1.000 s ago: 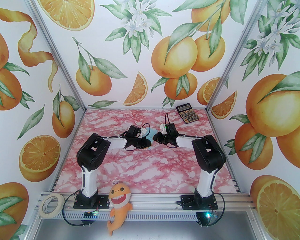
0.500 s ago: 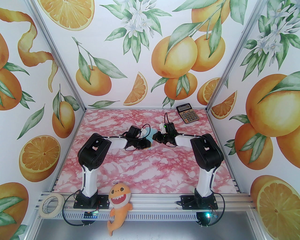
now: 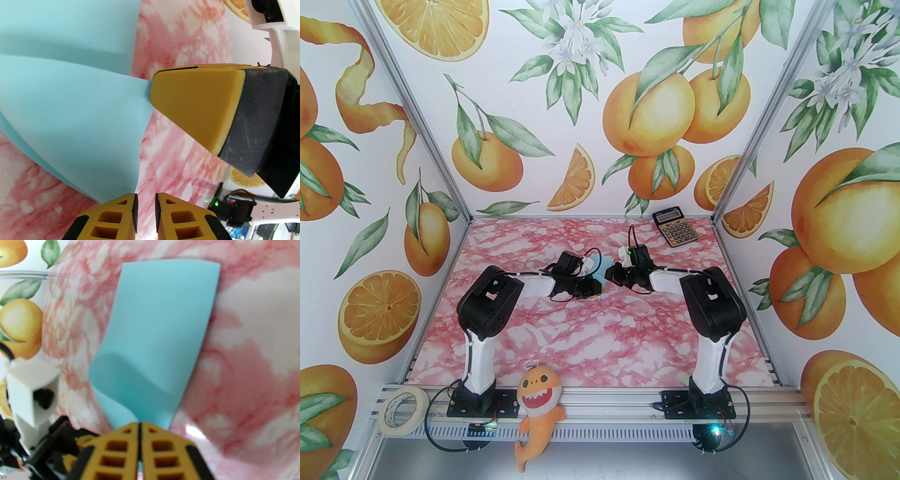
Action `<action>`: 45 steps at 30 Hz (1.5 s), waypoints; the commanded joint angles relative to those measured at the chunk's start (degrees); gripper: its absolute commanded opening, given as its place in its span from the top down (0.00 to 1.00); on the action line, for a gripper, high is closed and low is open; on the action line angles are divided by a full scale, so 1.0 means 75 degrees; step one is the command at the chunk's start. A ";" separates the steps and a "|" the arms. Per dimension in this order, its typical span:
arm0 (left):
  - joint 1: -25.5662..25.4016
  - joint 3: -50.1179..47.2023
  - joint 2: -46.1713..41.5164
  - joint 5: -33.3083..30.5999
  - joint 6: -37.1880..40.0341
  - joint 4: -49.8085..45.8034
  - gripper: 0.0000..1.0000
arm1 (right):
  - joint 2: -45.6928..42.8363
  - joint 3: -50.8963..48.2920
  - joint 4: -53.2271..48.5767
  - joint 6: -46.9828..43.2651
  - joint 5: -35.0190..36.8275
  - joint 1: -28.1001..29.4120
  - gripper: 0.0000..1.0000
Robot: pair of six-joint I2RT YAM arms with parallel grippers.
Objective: Fold a paper plane with a square sheet of paper (fold left side to right side)
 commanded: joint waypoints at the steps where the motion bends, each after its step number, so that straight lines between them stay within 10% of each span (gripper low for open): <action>1: 0.0002 0.0241 0.0111 0.0151 0.0024 0.0109 0.79 | 0.0220 0.0212 -0.0048 -0.0127 -0.0032 -0.0002 0.91; 45: -0.0045 0.0396 0.0327 0.0336 0.0071 0.0064 0.78 | 0.0509 0.0388 -0.0145 -0.0104 0.0179 -0.0025 0.93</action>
